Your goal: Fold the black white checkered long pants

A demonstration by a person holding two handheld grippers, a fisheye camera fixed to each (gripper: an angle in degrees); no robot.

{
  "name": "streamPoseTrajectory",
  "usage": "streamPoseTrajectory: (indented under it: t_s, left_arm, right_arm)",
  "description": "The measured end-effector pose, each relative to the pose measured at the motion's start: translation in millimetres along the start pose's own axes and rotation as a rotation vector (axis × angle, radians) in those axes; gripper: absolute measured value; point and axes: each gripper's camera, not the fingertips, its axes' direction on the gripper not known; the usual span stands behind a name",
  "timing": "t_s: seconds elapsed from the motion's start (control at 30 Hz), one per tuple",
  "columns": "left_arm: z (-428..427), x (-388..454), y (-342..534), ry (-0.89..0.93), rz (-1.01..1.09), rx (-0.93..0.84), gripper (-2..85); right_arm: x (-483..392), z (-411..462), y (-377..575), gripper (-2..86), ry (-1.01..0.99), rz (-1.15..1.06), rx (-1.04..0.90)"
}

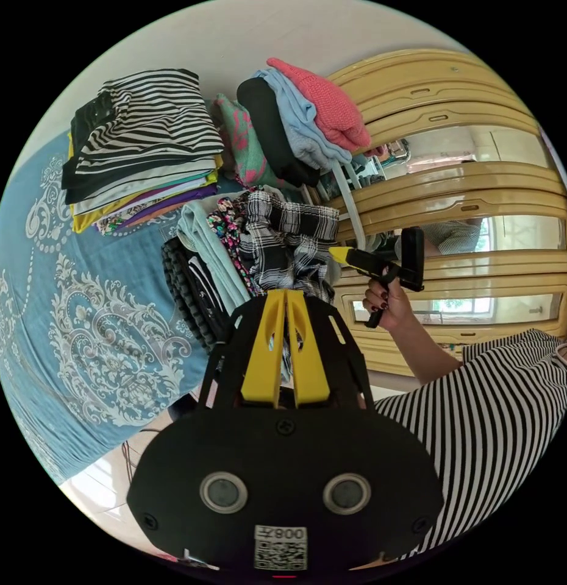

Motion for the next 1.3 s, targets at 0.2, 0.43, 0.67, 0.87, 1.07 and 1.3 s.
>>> streamPoseTrajectory:
  t_s: [0.2,0.43,0.67,0.87,1.07,1.3]
  left_arm:
    - [15,1,-12,0.023,0.002,-0.022,0.8]
    - [16,-11,-36,-0.063,-0.022,0.030,2.4]
    - [46,-17,-85,-0.163,0.017,-0.012,3.0]
    - [63,-17,-106,-0.145,0.023,-0.022,2.0]
    - [65,-6,-120,-0.159,0.073,-0.011,1.4]
    - [64,-8,-149,-0.157,0.084,-0.021,1.5]
  right_arm:
    - [-24,11,12,0.5,0.049,-0.044,-0.023]
    - [1,-19,8,0.5,-0.033,0.102,0.147]
    - [19,-47,-29,0.8,-0.005,0.144,0.251]
    - [-2,-23,-38,4.4,-0.047,0.121,0.147]
    - [-30,12,-66,8.9,0.000,0.063,-0.014]
    - [-40,46,-93,5.9,0.191,0.068,-0.169]
